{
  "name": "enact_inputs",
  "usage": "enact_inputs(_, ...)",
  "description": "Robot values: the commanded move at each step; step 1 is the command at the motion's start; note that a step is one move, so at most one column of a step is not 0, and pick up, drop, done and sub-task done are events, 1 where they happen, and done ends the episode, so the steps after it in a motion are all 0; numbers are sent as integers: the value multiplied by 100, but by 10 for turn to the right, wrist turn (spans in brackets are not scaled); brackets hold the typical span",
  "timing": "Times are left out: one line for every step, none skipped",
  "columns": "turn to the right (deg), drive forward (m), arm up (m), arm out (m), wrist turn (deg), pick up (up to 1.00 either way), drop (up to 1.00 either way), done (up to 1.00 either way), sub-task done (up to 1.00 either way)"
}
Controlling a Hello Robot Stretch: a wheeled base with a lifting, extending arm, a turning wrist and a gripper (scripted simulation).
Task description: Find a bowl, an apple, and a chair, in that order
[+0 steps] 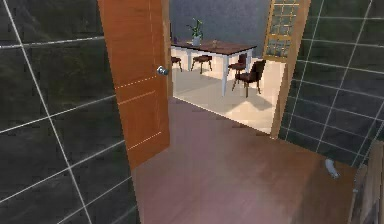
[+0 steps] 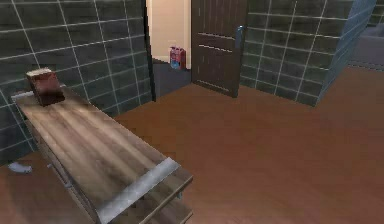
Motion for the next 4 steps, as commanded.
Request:
enact_inputs(30, 0, 0, 0, 0, 0, 0, 0, 0)
enact_inputs(0, 50, 0, 0, 0, 0, 0, 0, 0)
enact_inputs(120, 0, 0, 0, 0, 0, 0, 0, 0)
enact_inputs(0, 100, 0, 0, 0, 0, 0, 0, 0)
